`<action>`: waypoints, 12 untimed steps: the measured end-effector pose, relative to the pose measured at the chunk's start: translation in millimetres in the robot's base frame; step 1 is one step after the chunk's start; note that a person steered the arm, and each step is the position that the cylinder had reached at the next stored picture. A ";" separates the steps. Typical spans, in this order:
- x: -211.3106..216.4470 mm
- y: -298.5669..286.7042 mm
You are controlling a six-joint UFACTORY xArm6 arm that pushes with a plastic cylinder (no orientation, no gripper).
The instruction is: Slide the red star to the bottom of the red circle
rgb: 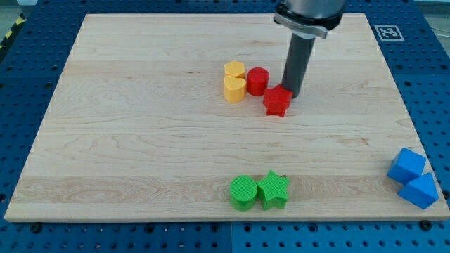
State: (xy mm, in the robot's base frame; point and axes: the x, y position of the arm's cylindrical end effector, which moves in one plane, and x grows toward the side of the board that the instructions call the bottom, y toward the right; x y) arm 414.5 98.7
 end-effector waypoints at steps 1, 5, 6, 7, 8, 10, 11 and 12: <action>0.0 8.1; 49.2 45.9; 49.2 34.1; 49.2 26.4; 49.2 8.9; 49.2 -9.1; 49.2 -26.8; 49.2 -27.6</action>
State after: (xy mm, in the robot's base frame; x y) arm 463.7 71.1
